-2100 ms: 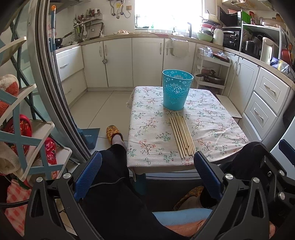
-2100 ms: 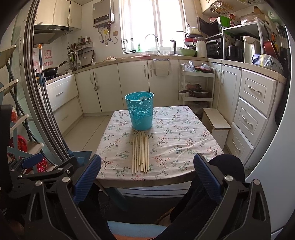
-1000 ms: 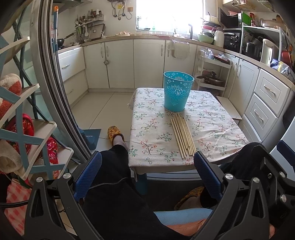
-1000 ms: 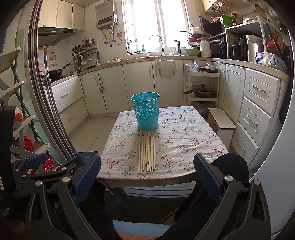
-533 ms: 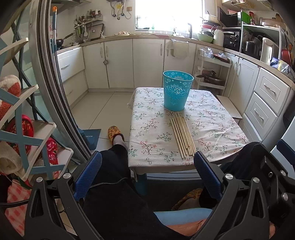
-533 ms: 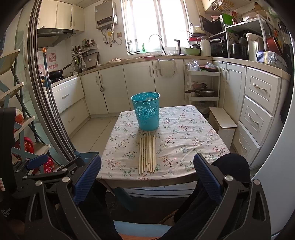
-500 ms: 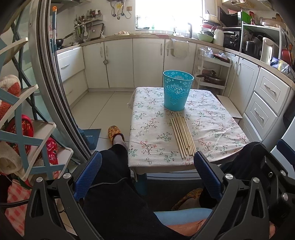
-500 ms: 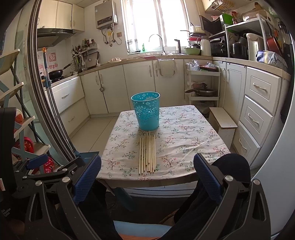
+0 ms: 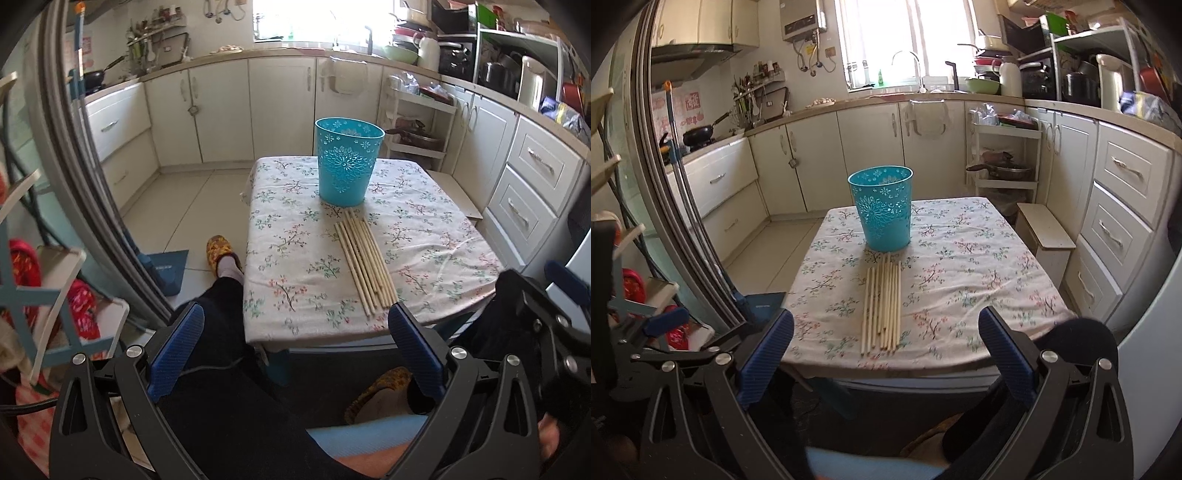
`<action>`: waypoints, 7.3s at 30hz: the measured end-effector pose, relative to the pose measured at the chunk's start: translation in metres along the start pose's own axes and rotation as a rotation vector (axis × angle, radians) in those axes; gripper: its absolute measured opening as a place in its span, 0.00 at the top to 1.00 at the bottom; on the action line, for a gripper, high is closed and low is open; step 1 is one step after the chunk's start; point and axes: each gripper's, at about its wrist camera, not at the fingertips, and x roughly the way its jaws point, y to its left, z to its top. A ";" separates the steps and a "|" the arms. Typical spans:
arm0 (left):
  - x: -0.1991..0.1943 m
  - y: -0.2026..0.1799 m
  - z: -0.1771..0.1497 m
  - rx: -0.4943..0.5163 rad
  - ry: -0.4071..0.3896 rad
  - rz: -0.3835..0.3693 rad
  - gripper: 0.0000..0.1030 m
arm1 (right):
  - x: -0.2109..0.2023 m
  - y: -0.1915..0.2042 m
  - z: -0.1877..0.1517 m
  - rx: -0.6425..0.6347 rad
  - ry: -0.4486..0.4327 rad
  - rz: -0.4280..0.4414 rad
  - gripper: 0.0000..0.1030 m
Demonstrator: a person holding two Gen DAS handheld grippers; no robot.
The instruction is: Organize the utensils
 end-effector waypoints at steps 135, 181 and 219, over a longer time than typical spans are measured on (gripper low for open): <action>0.189 0.034 0.091 -0.285 -0.075 -0.119 0.14 | 0.223 -0.042 0.176 0.050 -0.185 0.233 0.94; 0.270 -0.026 0.071 -0.133 0.199 -0.121 0.12 | 0.258 -0.057 0.013 -0.101 0.360 0.126 0.93; 0.232 -0.051 0.126 0.064 0.146 -0.364 0.96 | 0.258 -0.067 0.010 -0.036 0.319 0.178 0.92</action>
